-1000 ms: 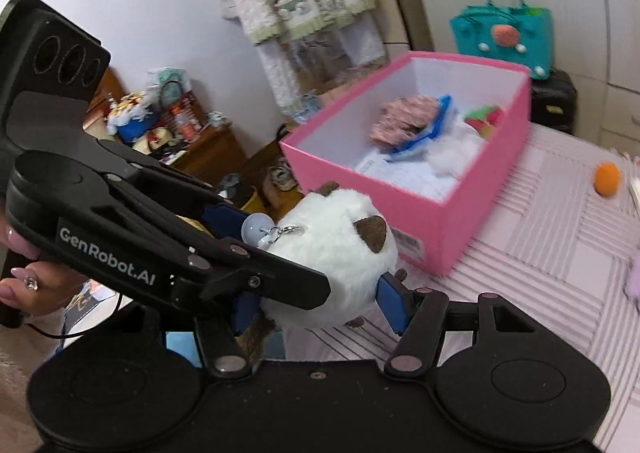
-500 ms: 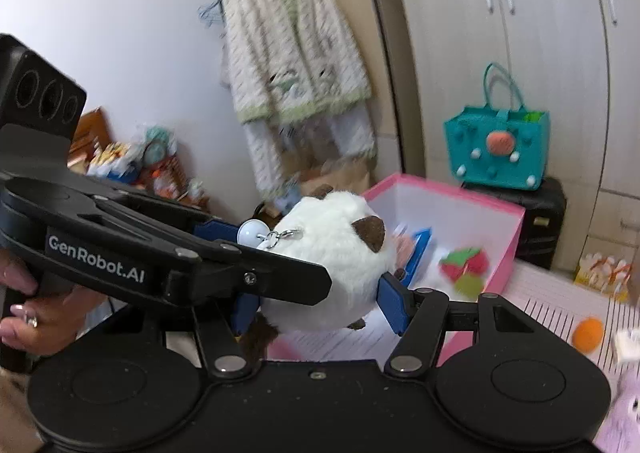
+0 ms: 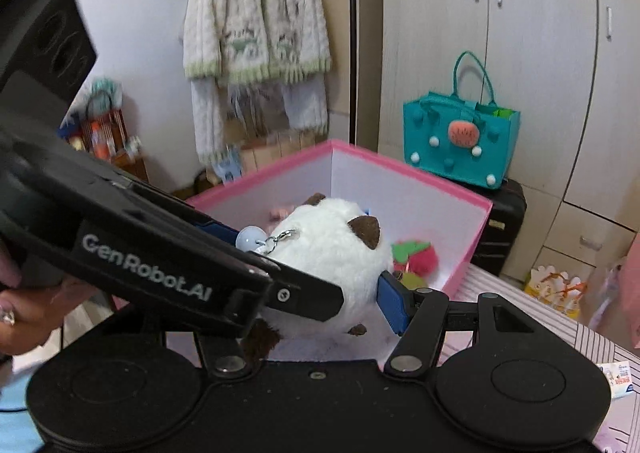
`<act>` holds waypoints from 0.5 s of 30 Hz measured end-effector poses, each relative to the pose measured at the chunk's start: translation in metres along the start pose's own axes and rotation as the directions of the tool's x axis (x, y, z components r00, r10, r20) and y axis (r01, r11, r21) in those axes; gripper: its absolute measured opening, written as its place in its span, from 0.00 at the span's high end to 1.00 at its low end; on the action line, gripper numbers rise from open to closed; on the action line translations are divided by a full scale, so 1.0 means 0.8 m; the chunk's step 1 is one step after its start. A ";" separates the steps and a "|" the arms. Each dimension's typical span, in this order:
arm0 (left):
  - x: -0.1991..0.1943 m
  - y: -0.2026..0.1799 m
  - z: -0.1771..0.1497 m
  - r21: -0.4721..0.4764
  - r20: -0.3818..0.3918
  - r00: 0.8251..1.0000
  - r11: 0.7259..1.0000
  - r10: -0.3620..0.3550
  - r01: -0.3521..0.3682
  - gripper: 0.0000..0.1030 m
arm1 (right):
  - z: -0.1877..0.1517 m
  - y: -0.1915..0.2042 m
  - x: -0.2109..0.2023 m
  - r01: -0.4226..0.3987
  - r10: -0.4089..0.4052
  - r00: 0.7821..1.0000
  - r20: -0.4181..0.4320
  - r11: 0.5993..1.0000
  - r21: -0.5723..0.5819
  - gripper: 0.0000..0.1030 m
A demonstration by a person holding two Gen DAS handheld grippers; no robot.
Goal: Organize soft objects
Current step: 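Open both grippers to drop the plush cat into the box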
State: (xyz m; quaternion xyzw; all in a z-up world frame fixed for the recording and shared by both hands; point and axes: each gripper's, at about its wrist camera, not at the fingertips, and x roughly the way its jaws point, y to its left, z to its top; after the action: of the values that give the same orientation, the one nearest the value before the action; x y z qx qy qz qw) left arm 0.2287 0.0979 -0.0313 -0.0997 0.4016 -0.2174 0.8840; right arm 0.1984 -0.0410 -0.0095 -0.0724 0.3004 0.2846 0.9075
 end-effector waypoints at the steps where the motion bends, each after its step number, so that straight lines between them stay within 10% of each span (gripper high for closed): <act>1: 0.004 0.004 -0.002 -0.014 -0.018 1.000 1.000 -0.006 0.006 0.48 | -0.002 -0.001 0.004 0.000 0.000 1.000 -0.019 1.000 0.000 0.35; 15: -0.052 -0.015 -0.022 0.028 0.085 0.994 0.997 0.063 -0.065 0.38 | -0.017 -0.012 -0.041 -0.020 0.019 1.000 0.017 0.998 0.060 0.33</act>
State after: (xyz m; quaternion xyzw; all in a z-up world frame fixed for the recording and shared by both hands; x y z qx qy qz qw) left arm 0.1873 0.1066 -0.0109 -0.0825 0.3636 -0.1905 0.9081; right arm 0.1751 -0.0687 -0.0014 -0.0399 0.3021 0.2851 0.9088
